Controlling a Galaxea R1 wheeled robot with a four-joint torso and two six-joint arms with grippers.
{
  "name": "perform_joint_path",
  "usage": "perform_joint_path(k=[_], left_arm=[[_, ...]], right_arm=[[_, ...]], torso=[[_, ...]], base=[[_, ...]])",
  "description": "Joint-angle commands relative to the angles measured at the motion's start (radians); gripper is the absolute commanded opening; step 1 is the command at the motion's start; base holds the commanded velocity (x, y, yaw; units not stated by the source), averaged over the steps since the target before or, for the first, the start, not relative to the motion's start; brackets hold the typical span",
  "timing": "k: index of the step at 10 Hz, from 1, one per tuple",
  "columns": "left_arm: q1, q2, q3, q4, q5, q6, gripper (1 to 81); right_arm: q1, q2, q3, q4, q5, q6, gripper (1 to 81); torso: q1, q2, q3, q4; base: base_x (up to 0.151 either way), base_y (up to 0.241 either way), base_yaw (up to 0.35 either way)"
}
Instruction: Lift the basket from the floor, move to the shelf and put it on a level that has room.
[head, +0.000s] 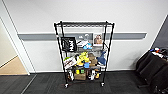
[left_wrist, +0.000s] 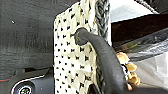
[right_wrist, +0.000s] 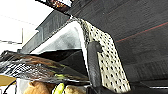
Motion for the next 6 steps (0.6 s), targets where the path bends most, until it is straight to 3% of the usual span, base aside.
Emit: perform_joint_path(k=[1,2,6], left_arm=[[-0.111,-0.027,0.033,-0.016,0.074,0.017,1.0],[-0.109,-0.027,0.033,-0.016,0.074,0.017,1.0],[-0.109,-0.025,0.035,-0.014,0.074,0.017,1.0]], right_arm=[[0.104,-0.027,0.034,0.017,-0.022,0.010,1.0],[0.104,-0.027,0.036,0.017,-0.022,0.010,1.0],[0.103,-0.029,0.036,0.017,-0.022,0.010,1.0]], torso=[[0.000,0.000,0.000,0.000],[-0.065,0.100,0.007,0.000],[-0.125,0.192,0.015,0.000]], base=[[0.000,0.000,0.000],[0.000,0.000,0.000],[0.000,0.000,0.000]])
